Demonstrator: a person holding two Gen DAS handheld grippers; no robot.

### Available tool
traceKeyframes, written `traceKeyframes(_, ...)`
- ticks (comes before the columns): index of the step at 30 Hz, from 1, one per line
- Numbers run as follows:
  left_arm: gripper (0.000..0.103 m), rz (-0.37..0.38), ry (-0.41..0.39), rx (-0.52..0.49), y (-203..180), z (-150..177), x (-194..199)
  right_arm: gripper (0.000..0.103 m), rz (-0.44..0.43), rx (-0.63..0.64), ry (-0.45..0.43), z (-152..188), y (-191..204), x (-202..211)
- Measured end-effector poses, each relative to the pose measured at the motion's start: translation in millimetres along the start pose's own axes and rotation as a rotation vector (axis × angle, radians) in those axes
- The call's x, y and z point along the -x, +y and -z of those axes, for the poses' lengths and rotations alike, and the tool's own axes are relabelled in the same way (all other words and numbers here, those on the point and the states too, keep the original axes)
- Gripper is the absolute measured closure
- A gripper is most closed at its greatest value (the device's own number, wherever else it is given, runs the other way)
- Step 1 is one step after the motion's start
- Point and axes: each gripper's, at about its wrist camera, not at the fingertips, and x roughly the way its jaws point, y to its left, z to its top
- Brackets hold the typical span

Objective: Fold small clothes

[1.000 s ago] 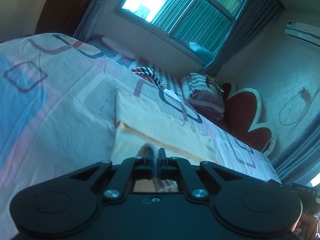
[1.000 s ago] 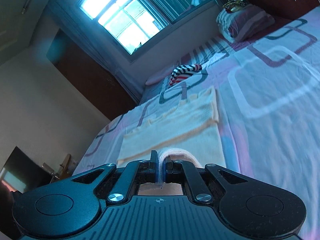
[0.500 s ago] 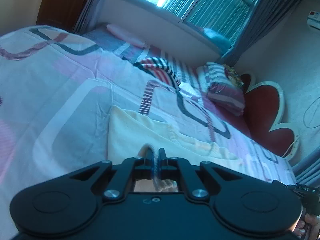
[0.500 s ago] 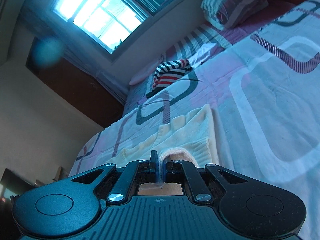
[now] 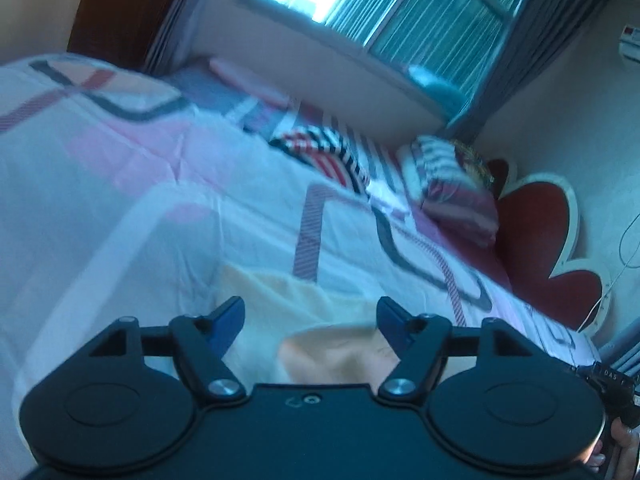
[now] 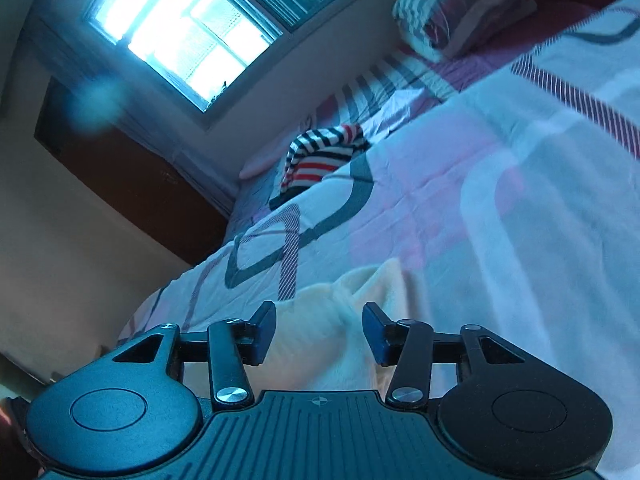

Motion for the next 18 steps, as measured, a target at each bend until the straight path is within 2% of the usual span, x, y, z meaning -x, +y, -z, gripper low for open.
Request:
traceKeyframes(2, 0.042, -0.016, 0.032, -0.062, -3, -3, -3, 0.055, -0.001, 0.032, 0.012, -2, -1, 2)
traceKeyframes(6, 0.045, -0.051, 0.098, -0.216, -15, -4, -14, 0.056, 0.014, 0.125, 0.064, 0, 7, -9)
traceKeyframes(9, 0.056, -0.094, 0.164, -0.324, -25, 0, -27, 0.056, 0.054, 0.210, 0.113, 5, 18, -28)
traceKeyframes(10, 0.059, -0.096, 0.181, -0.345, -27, 2, -31, 0.060, 0.054, 0.210, 0.113, 5, 18, -28)
traceKeyframes(11, 0.063, -0.101, 0.198, -0.369, -30, 4, -34, 0.069, 0.079, 0.236, 0.132, 8, 20, -34)
traceKeyframes(12, 0.065, -0.115, 0.211, -0.399, -31, 7, -37, 0.073, 0.102, 0.261, 0.153, 10, 22, -40)
traceKeyframes(13, 0.068, -0.128, 0.210, -0.423, -33, 11, -38, 0.084, 0.128, 0.281, 0.172, 13, 23, -45)
traceKeyframes(14, 0.079, -0.128, 0.208, -0.427, -33, 12, -39, 0.096, 0.158, 0.303, 0.188, 16, 24, -51)
traceKeyframes(15, 0.095, -0.123, 0.206, -0.421, -33, 13, -39, 0.100, 0.177, 0.324, 0.191, 18, 26, -53)
traceKeyframes(16, 0.101, -0.131, 0.189, -0.416, -34, 13, -37, 0.101, 0.181, 0.339, 0.187, 19, 26, -53)
traceKeyframes(18, 0.101, -0.125, 0.124, -0.401, -34, 12, -29, 0.101, 0.183, 0.363, 0.159, 20, 28, -50)
